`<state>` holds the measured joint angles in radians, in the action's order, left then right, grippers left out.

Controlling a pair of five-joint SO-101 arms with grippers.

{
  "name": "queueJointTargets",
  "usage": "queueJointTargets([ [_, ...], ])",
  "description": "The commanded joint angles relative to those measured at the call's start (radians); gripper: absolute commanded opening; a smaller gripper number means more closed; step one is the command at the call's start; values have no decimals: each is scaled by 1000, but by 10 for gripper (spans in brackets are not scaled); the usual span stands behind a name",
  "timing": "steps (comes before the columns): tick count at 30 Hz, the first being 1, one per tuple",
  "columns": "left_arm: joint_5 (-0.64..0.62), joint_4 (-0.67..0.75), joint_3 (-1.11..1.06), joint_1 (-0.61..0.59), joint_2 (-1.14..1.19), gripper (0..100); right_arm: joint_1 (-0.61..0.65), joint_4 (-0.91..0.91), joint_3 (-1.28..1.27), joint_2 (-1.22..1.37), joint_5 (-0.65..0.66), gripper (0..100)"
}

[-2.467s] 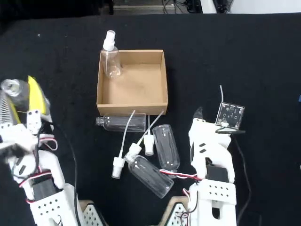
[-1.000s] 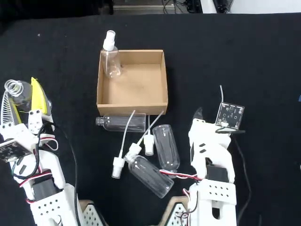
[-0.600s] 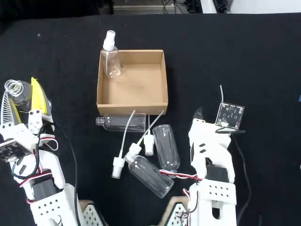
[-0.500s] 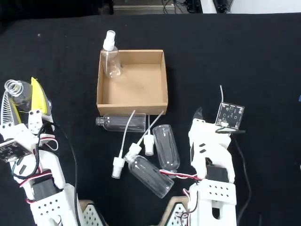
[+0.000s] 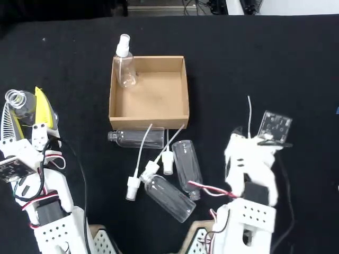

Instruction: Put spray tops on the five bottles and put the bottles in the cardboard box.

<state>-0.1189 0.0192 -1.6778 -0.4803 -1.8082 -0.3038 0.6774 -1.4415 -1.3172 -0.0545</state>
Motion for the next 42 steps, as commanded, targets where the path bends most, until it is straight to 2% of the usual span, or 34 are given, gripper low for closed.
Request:
queueJointTargets([
  [1,-6,6,-22,5,-15,30,-49,218,220,-8,66,220],
  [4,-6,6,-22,5,-15,30,-46,284,249,44,170,220],
  [8,-6,6,-22,5,-15,30,-80,285,257,193,267,220],
  [17,-6,6,-22,5,-15,30,-103,71,278,552,285,219],
  [27,-6,6,-22,5,-15,30,-106,-94,302,771,285,220],
  [35,-6,6,-22,5,-15,30,-117,-101,380,961,437,214],
  [37,-6,6,-22,5,-15,30,-133,-92,409,1001,448,185],
  [41,-6,6,-22,5,-15,30,-186,-92,456,1046,453,5],
  [42,-6,6,-22,5,-15,30,-199,-91,461,1044,446,17],
])
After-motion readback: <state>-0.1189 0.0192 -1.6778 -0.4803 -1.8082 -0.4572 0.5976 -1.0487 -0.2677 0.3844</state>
